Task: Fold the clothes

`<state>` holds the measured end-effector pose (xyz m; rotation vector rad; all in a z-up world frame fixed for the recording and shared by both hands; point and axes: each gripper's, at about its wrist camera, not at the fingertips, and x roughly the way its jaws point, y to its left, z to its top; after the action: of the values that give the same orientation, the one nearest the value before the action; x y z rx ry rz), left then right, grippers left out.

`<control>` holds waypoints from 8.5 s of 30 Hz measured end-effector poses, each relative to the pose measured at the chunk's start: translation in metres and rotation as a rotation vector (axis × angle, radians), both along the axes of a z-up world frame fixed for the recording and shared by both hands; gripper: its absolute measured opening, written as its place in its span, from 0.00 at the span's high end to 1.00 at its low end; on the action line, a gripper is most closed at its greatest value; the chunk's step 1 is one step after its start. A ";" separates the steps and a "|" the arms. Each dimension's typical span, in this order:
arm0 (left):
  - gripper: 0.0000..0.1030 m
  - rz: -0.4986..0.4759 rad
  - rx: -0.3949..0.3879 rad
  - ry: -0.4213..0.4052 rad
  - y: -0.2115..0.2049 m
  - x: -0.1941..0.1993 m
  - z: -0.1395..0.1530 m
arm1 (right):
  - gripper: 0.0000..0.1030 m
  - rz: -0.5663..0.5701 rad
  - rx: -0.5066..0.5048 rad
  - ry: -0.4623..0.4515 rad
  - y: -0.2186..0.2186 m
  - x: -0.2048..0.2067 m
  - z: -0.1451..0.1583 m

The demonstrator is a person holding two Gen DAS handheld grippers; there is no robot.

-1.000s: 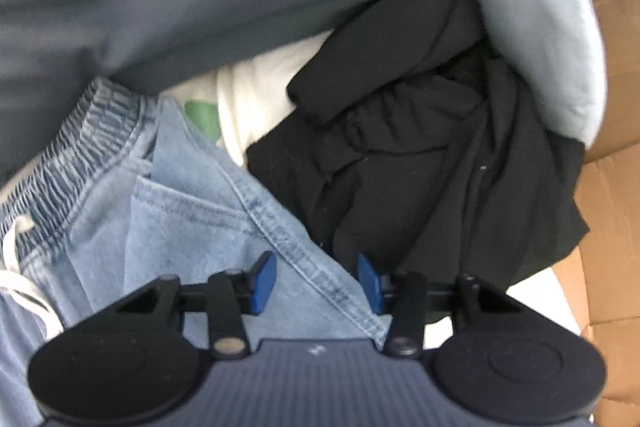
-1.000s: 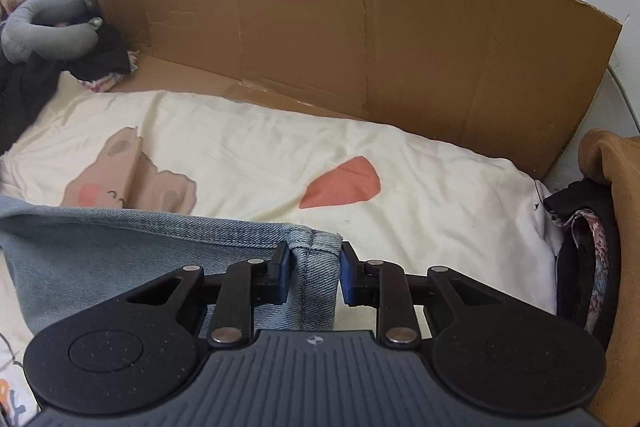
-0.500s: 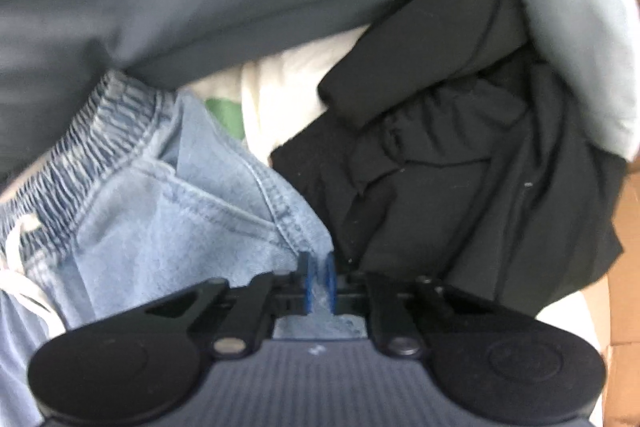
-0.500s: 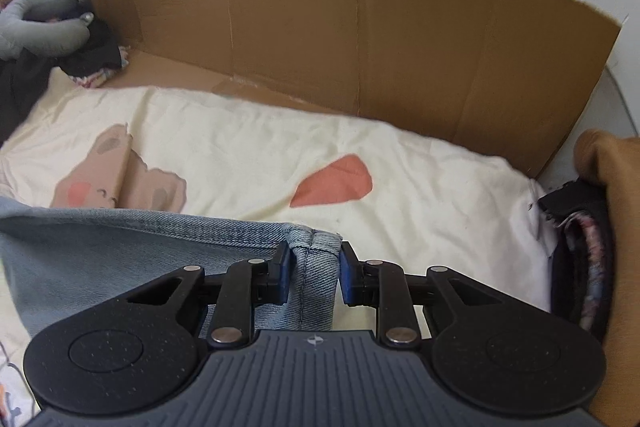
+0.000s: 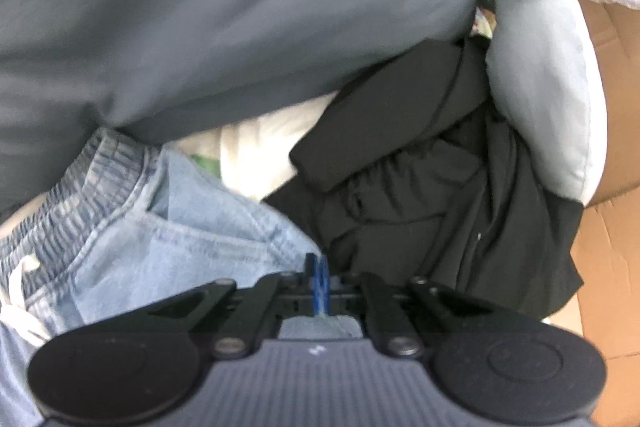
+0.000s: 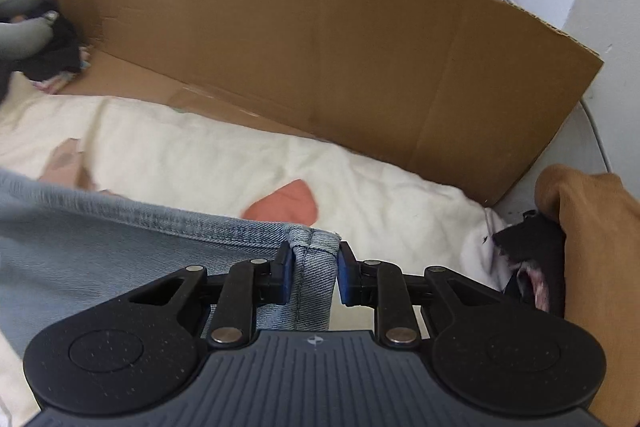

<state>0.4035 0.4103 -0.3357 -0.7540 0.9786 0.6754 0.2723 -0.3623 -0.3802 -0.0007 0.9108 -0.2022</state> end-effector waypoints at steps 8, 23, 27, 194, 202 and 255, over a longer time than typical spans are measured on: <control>1.00 0.045 0.028 -0.009 0.018 -0.001 0.002 | 0.80 -0.022 -0.057 0.070 -0.013 0.048 -0.027; 0.73 0.046 -0.172 0.041 0.026 0.010 -0.017 | 0.79 0.030 -0.109 0.092 -0.011 0.063 -0.035; 0.58 0.002 -0.189 0.065 0.012 0.023 -0.024 | 0.79 0.045 -0.118 0.096 -0.011 0.065 -0.037; 0.59 -0.773 0.043 0.066 -0.228 -0.112 -0.049 | 0.62 -0.073 0.090 -0.035 0.113 0.009 -0.033; 0.59 -0.758 0.048 0.070 -0.223 -0.111 -0.050 | 0.62 0.045 -0.014 -0.032 0.114 0.037 -0.048; 0.41 -0.572 0.161 0.029 -0.168 -0.092 0.121 | 0.61 -0.178 0.276 -0.137 -0.015 -0.015 0.154</control>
<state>0.3119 0.2420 -0.2150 -0.2950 1.0877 0.2595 0.2575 -0.3773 -0.2259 0.3467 0.7956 -0.2372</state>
